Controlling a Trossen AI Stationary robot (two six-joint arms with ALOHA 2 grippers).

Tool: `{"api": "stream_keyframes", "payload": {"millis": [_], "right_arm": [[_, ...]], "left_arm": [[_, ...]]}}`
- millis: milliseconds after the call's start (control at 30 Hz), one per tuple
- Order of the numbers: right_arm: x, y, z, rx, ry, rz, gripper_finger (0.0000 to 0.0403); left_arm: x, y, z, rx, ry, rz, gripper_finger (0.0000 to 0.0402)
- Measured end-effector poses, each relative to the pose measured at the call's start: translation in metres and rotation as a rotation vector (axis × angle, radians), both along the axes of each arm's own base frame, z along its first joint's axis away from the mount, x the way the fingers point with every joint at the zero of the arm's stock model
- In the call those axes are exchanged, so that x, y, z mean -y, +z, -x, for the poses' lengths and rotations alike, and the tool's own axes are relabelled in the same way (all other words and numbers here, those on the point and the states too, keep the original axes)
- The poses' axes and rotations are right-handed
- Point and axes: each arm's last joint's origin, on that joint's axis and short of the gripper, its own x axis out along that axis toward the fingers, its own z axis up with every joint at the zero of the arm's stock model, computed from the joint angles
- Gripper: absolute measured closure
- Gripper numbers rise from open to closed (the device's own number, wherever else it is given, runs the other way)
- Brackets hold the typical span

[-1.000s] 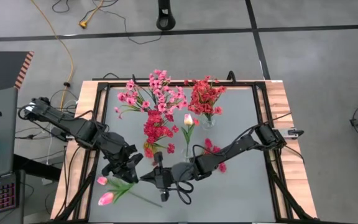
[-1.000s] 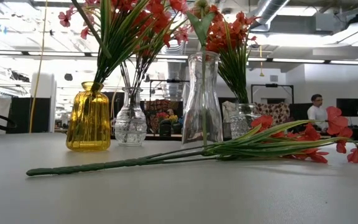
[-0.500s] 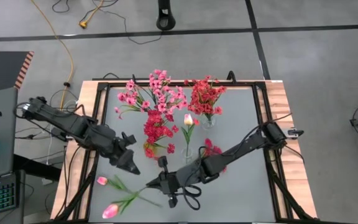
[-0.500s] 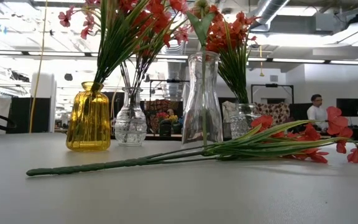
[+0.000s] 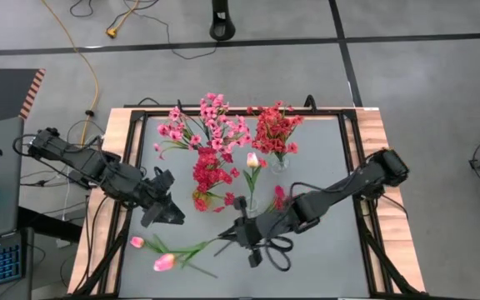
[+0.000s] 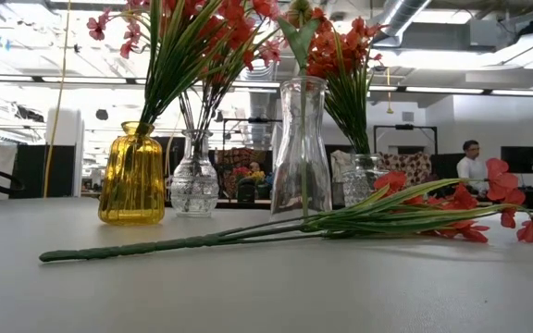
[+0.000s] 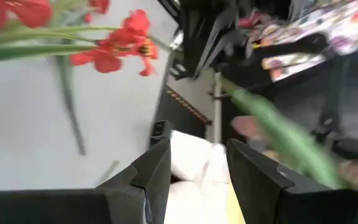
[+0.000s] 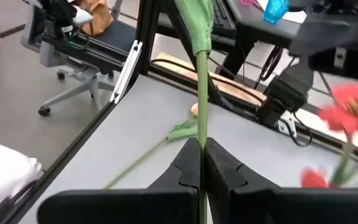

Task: Sort flowers into vase by color
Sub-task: Put the top light pink flower into the bottom transparent vase

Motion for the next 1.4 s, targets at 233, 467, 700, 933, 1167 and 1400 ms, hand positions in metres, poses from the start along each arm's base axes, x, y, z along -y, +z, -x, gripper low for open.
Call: {"api": "stream_keyframes", "payload": {"millis": [233,467,700,933,1167,1400], "right_arm": [[0.029,-0.005,0.06,0.137,-0.031,-0.169,0.037],[0.053,-0.017,0.113,0.467,-0.01,-0.302,0.0369],[0.07,-0.045,0.126,0.713,-0.034,-0.374,0.0368],[0.08,-0.072,0.102,0.779,-0.091,-0.348,0.0368],[0.087,-0.094,0.087,0.784,-0.125,-0.347,0.0368],[0.086,-0.107,0.077,0.744,-0.132,-0.356,0.0368]], "left_arm": [[0.003,-0.005,0.005,0.025,-0.016,-0.194,0.026],[0.002,-0.008,0.006,0.076,0.026,-0.435,0.026],[-0.002,-0.008,0.005,0.115,0.112,-0.613,0.026],[-0.004,-0.008,0.005,0.125,0.14,-0.681,0.026],[-0.004,-0.008,0.005,0.124,0.145,-0.678,0.026],[-0.004,-0.008,0.005,0.118,0.144,-0.679,0.026]]}}
